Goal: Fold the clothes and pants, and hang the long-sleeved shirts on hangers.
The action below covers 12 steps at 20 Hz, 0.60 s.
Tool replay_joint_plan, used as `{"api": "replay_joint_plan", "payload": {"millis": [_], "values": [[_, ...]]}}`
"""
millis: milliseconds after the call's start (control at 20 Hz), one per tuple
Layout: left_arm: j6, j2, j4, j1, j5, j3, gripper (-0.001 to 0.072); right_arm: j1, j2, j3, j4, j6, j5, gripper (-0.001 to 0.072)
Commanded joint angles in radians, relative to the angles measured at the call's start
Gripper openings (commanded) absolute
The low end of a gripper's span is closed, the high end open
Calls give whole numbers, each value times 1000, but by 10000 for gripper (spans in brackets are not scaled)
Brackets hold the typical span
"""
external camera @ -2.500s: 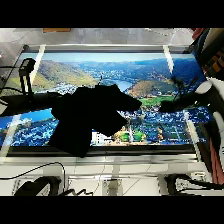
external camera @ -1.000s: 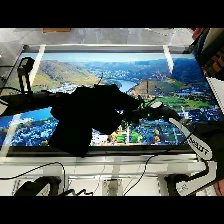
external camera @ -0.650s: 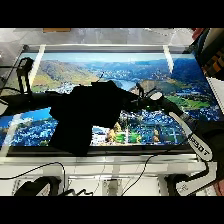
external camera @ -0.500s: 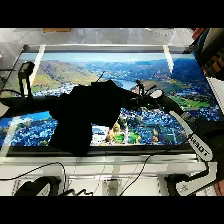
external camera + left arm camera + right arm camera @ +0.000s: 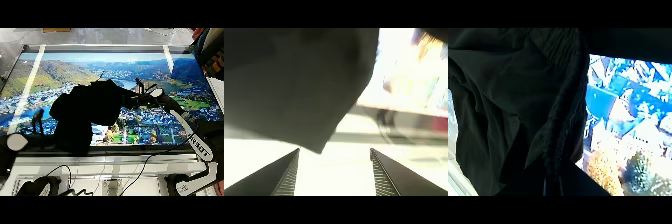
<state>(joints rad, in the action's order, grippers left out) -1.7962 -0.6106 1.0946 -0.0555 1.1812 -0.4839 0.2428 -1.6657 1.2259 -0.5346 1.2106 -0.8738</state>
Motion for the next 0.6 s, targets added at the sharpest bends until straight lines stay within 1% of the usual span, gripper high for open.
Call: {"api": "replay_joint_plan", "payload": {"millis": [0, 250, 300, 400, 450, 550], "values": [[-30, -10, -114, 0, -16, 132, 493, 1, 0, 1, -2, 0, -8, 20], [-19, -140, -135, -1, -16, 143, 491, 1, 0, 1, -2, 0, -8, 20], [1, -169, -157, -1, -10, 143, 490, 1, 0, 1, -2, 0, -8, 20], [91, -229, -237, -1, -7, 143, 490, 1, 0, 1, -2, 0, -7, 20], [111, -253, -254, -1, -11, 143, 489, 1, 0, 1, -2, 0, -6, 20], [114, -302, -254, -1, -9, 143, 490, 1, 0, 1, -2, 0, -5, 20]]}}
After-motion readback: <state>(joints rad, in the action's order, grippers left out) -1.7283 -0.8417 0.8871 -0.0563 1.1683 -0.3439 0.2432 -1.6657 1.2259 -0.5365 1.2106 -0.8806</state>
